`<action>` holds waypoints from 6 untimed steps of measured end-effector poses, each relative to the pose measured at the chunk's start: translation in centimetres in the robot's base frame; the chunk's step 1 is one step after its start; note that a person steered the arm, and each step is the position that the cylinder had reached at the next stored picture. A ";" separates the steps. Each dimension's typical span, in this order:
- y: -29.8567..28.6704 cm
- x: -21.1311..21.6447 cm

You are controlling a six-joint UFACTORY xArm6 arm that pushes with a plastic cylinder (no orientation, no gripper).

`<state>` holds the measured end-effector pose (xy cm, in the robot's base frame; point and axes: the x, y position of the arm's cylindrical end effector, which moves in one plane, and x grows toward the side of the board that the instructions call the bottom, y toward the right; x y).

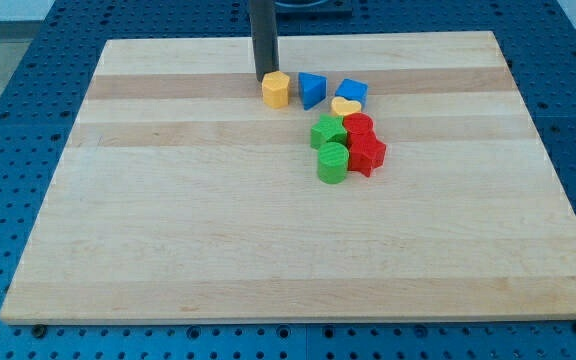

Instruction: Push yellow hexagon into blue triangle

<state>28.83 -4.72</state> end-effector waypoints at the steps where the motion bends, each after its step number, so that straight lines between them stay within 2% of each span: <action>1: 0.2 1.7; 3: 0.0 2.4; 4: -4.3 2.4; 6: -5.2 5.7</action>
